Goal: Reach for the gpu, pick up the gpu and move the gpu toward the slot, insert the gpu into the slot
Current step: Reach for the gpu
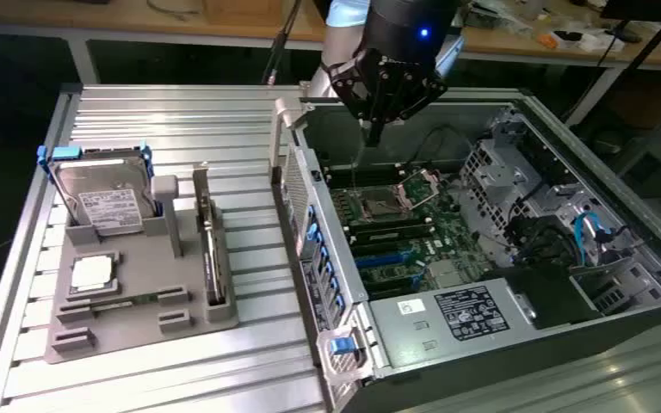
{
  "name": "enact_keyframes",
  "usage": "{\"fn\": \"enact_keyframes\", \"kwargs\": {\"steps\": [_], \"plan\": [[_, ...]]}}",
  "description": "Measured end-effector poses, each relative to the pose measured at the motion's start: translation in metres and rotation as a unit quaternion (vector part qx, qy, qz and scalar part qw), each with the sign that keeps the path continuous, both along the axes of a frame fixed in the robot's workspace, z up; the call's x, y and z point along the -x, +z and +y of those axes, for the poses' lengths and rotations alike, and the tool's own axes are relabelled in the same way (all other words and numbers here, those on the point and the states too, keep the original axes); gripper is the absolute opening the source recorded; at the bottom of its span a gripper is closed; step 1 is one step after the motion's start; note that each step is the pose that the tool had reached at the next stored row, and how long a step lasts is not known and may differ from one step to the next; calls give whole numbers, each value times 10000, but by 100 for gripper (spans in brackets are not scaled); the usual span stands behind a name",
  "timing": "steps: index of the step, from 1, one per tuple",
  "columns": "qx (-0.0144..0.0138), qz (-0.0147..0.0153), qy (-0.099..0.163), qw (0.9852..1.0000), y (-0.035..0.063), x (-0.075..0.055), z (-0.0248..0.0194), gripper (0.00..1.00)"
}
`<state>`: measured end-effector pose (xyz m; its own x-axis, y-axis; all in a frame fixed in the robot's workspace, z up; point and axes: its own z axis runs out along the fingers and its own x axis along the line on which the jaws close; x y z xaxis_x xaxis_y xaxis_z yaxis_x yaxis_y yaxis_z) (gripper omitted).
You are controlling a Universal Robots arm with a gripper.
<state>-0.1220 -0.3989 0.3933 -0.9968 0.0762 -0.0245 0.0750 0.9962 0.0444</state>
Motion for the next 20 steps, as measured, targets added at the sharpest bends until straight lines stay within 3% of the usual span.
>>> {"fn": "enact_keyframes", "kwargs": {"steps": [3, 20], "plan": [[0, 0, 0, 10000, 0, 104, 0, 11], [0, 0, 0, 10000, 0, 432, 0, 11]]}}
